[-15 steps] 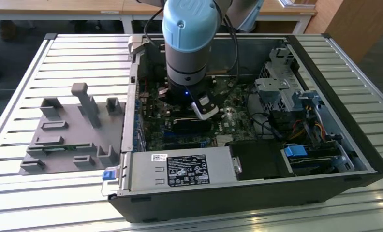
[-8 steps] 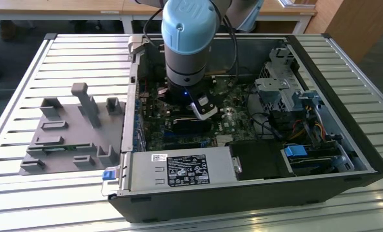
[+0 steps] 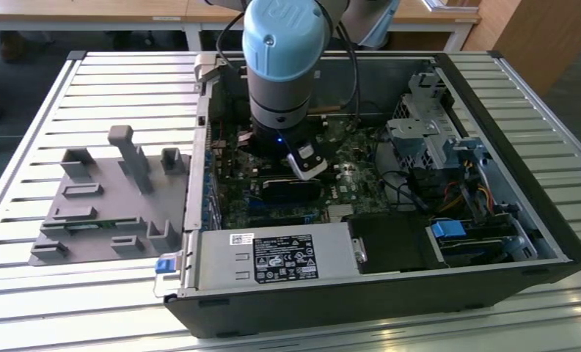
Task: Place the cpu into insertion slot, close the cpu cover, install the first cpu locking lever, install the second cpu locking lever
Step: 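Install the second cpu locking lever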
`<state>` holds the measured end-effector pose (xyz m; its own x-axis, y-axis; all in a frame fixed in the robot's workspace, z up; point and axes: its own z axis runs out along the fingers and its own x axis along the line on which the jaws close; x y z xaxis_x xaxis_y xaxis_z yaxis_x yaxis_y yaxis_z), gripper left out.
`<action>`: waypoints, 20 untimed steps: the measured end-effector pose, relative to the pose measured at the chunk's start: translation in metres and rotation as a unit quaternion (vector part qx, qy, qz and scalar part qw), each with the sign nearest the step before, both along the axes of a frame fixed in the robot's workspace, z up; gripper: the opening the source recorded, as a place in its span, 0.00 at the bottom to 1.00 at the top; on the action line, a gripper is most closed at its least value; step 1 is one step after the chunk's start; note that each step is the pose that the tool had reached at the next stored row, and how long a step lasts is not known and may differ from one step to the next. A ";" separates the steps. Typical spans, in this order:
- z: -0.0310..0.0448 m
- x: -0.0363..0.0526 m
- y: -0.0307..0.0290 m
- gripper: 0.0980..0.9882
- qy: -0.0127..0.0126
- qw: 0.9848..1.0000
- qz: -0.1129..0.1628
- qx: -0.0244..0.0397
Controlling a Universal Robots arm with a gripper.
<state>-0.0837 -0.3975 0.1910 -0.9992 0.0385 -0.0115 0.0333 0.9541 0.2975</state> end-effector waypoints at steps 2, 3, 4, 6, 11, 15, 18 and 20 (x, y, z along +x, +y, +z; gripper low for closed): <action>-0.0005 -0.0001 0.0000 0.01 0.000 1.000 0.000 0.000; -0.0008 -0.0002 0.0000 0.01 0.000 1.000 0.000 0.000; -0.0009 -0.0002 0.0000 0.01 0.000 1.000 0.000 0.000; -0.0010 -0.0002 -0.0002 0.01 0.000 1.000 -0.001 0.000; -0.0008 -0.0002 -0.0010 0.01 0.000 1.000 -0.001 0.000; -0.0012 -0.0002 -0.0012 0.01 0.000 1.000 -0.001 0.000; -0.0015 -0.0002 -0.0017 0.01 0.000 1.000 -0.001 0.000; -0.0013 -0.0002 -0.0022 0.01 0.000 1.000 -0.001 0.000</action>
<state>-0.0839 -0.3996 0.1897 -0.9991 0.0399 -0.0114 0.0347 0.9541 0.2973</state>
